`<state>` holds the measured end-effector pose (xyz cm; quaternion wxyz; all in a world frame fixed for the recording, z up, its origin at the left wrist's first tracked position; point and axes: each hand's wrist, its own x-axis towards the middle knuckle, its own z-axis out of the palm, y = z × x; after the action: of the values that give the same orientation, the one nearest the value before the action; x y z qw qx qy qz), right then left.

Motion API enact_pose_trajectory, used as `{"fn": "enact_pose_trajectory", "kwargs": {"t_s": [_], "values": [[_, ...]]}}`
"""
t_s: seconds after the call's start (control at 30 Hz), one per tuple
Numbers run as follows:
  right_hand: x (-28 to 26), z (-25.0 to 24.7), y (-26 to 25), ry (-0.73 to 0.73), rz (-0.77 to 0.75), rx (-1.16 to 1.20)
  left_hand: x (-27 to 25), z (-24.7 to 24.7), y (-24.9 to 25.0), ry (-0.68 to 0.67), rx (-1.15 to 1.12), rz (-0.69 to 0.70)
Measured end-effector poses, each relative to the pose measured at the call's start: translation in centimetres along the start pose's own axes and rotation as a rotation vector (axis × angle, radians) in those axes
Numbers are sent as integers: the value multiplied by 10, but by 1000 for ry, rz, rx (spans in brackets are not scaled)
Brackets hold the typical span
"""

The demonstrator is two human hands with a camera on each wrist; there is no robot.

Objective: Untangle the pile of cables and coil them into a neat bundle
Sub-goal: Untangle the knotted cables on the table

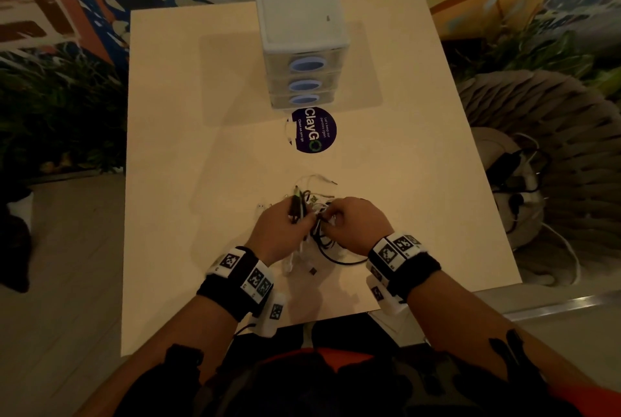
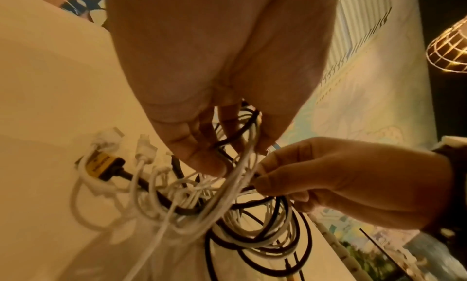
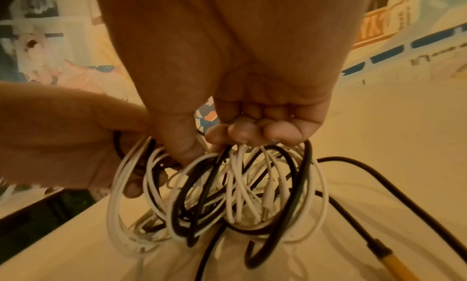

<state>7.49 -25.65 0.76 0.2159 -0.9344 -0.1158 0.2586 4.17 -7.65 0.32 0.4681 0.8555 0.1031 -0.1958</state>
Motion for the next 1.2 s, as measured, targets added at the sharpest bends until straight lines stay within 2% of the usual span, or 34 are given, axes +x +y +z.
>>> {"fn": "enact_pose_trajectory", "kwargs": {"t_s": [0.1, 0.27, 0.4, 0.5, 0.57, 0.63, 0.7, 0.73, 0.8, 0.87, 0.9, 1.07, 1.2], "values": [[-4, -4, 8, 31, 28, 131, 2, -4, -7, 101, -40, -45], [-16, -10, 20, 63, -28, 302, 2, -9, -13, 119, -75, -60], [-21, -12, 22, 113, -29, 339, 0, -6, -17, 168, -203, -86], [-21, -12, 15, 119, -58, 338, -4, -5, -17, 201, -191, -88], [-21, -13, 10, 122, -75, 340, -7, -5, -15, 249, -131, -19], [-19, -13, 6, 116, -78, 339, -12, -8, -10, 348, -19, 125], [-18, -14, 5, 117, -84, 335, -16, -13, 2, 440, 246, 319], [-18, -14, 4, 124, -95, 325, -16, -14, 7, 445, 389, 410], [-17, -15, 3, 141, -127, 308, -13, -11, 14, 342, 538, 516], [-17, -17, 1, 153, -125, 305, -7, -8, 16, 220, 543, 492], [-17, -17, 0, 160, -113, 312, -5, -8, 15, 203, 549, 470], [-17, -19, 7, 227, -36, 498, 0, -17, 2, 225, 725, 366], [-18, -26, 7, 211, -80, 602, 2, -16, -2, 191, 797, 375]]}}
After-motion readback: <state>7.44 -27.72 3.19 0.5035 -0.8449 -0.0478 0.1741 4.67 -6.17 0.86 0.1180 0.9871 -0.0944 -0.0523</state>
